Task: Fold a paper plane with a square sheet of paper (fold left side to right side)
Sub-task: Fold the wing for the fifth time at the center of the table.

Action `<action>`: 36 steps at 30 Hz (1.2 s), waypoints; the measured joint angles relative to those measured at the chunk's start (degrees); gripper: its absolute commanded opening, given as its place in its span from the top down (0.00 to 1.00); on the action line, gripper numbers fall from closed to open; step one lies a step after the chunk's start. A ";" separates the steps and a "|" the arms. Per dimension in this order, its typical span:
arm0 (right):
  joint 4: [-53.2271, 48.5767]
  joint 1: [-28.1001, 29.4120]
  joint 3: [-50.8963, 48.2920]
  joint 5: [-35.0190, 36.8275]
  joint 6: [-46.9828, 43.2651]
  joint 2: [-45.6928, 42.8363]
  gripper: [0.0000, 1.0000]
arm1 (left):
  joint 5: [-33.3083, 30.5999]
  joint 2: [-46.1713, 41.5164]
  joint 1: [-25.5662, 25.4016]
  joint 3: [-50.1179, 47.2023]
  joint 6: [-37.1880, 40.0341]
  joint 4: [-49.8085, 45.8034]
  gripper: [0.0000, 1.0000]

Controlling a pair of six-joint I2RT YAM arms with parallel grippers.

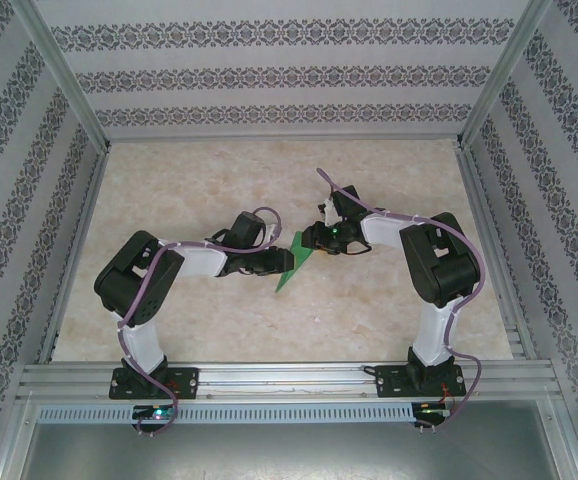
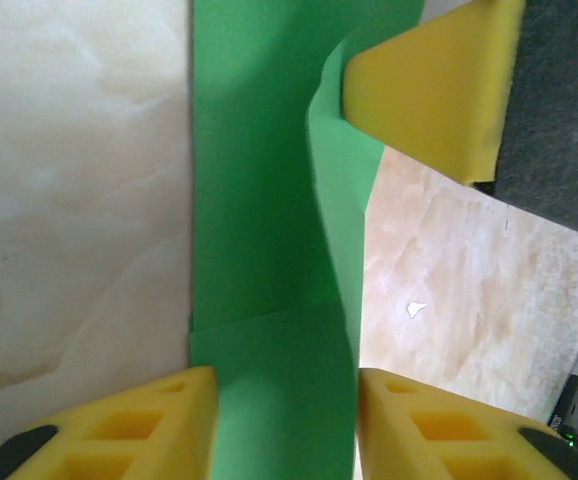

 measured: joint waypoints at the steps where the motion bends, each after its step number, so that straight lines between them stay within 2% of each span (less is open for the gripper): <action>1: 0.00 0.00 0.00 0.00 0.00 0.00 0.55 | -0.13 0.09 -0.02 0.11 0.07 -0.17 0.64; 19: 2.40 -0.31 -1.55 -1.20 0.04 -0.83 0.54 | 0.17 1.42 0.68 0.83 0.07 -1.05 0.73; 36: 8.31 -0.76 -5.20 -2.78 1.70 -2.36 0.54 | 2.05 3.50 1.49 2.69 -0.83 -3.54 0.75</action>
